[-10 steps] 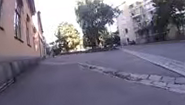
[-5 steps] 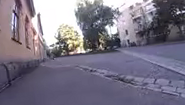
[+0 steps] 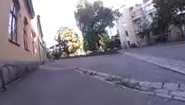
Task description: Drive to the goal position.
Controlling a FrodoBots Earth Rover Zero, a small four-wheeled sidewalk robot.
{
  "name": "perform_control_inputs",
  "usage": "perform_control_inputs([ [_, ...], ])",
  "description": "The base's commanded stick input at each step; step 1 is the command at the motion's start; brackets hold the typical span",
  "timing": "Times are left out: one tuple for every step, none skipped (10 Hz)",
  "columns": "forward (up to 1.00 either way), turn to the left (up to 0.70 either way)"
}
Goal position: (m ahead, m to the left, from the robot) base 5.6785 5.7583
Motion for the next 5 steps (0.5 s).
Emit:
perform_control_inputs([
  [0.50, 0.00],
  [0.50, 0.00],
  [0.50, 0.00],
  [0.50, 0.00],
  [0.50, 0.00],
])
